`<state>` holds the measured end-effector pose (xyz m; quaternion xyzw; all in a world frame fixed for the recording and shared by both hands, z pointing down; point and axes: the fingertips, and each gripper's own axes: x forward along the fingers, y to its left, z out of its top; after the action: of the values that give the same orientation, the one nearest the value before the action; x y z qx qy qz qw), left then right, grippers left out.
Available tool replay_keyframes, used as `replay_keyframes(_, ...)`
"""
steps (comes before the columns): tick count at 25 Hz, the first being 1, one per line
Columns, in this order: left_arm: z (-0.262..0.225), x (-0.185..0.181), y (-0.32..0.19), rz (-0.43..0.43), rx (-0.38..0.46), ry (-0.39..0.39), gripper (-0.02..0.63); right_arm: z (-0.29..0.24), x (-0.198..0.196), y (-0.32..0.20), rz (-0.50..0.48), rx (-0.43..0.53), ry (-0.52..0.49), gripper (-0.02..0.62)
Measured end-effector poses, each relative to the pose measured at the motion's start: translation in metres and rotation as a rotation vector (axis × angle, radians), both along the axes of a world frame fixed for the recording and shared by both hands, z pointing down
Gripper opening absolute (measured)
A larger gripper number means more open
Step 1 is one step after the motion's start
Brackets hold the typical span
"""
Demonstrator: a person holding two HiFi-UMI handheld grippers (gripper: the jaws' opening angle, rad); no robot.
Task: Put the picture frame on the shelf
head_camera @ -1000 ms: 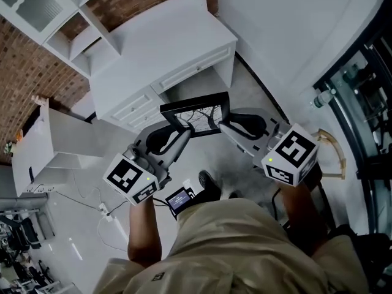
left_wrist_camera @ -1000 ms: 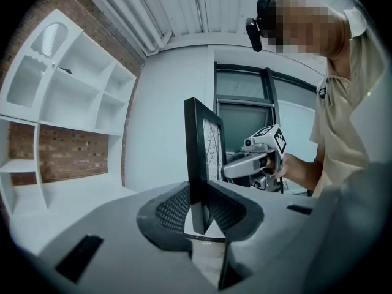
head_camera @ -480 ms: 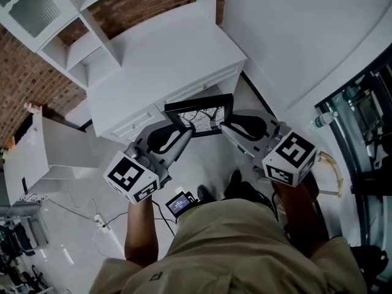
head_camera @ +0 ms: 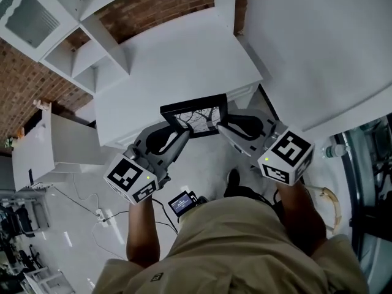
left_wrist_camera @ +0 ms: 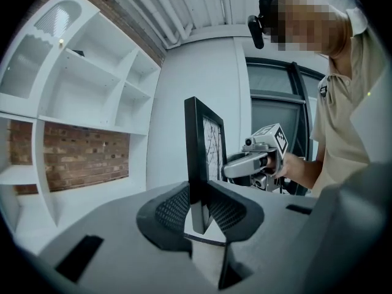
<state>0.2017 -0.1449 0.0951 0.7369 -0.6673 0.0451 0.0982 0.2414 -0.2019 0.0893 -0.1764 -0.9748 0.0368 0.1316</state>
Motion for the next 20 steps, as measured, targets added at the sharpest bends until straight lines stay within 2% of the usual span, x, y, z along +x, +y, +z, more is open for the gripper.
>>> replay_keyframes(6,-0.004,-0.026,-0.048,-0.094,-0.022,0.007,0.083,-0.003,-0.032,-0.052,-0.089,-0.015,0.003,0.071)
replay_keyframes(11,-0.012,-0.056,-0.07,-0.13,-0.046,0.01,0.083,-0.009,-0.063,-0.075,-0.114,-0.041,0.014,0.071)
replay_keyframes(20,-0.006,-0.119,-0.06,-0.153,-0.038,0.024,0.083,-0.005,-0.128,-0.066,-0.133,-0.024,0.04,0.071)
